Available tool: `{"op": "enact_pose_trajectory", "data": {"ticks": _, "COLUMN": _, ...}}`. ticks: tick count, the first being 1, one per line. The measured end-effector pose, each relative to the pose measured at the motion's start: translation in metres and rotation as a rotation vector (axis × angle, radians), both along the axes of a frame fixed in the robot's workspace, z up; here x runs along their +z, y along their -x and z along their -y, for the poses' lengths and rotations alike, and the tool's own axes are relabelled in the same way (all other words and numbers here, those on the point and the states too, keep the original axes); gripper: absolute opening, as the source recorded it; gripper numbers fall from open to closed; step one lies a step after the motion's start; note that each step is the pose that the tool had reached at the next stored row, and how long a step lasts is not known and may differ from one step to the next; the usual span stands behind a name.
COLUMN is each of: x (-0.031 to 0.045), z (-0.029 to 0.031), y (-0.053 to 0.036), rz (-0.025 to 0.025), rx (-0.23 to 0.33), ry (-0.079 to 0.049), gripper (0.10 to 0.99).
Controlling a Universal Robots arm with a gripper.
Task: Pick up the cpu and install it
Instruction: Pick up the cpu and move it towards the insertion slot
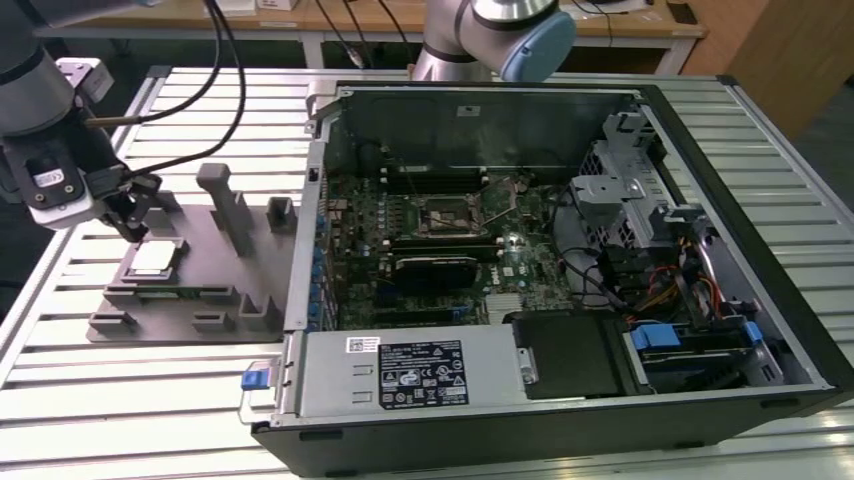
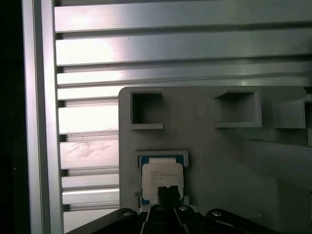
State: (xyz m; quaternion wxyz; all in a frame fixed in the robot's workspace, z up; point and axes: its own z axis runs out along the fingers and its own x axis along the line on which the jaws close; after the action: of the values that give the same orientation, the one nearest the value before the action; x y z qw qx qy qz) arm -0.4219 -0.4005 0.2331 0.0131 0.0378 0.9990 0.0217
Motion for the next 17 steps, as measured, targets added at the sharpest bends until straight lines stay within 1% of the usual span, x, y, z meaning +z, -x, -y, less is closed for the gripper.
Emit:
{"op": "enact_pose_trajectory", "data": {"ticks": 3, "x": -0.0034, "z": 0.0035, "y": 0.0, "rz": 0.0001, "rx": 0.0, "ry": 0.0, "gripper": 0.106}}
{"op": "enact_pose_trajectory", "data": {"ticks": 4, "x": -0.0059, "z": 0.0052, "y": 0.0, "rz": 0.0002, "rx": 0.0, "ry": 0.0, "gripper": 0.106}}
{"op": "enact_pose_trajectory", "data": {"ticks": 9, "x": -0.015, "z": 0.0055, "y": 0.0, "rz": -0.0008, "rx": 0.0, "ry": 0.0, "gripper": 0.106}}
{"op": "enact_pose_trajectory", "data": {"ticks": 14, "x": -0.0158, "z": 0.0055, "y": 0.0, "rz": -0.0008, "rx": 0.0, "ry": 0.0, "gripper": 0.106}}
{"op": "enact_pose_trajectory", "data": {"ticks": 15, "x": -0.019, "z": 0.0055, "y": -0.0002, "rz": -0.0008, "rx": 0.0, "ry": 0.0, "gripper": 0.106}}
{"op": "enact_pose_trajectory", "data": {"ticks": 17, "x": -0.0212, "z": 0.0047, "y": -0.0009, "rz": -0.001, "rx": 0.0, "ry": 0.001, "gripper": 0.106}}
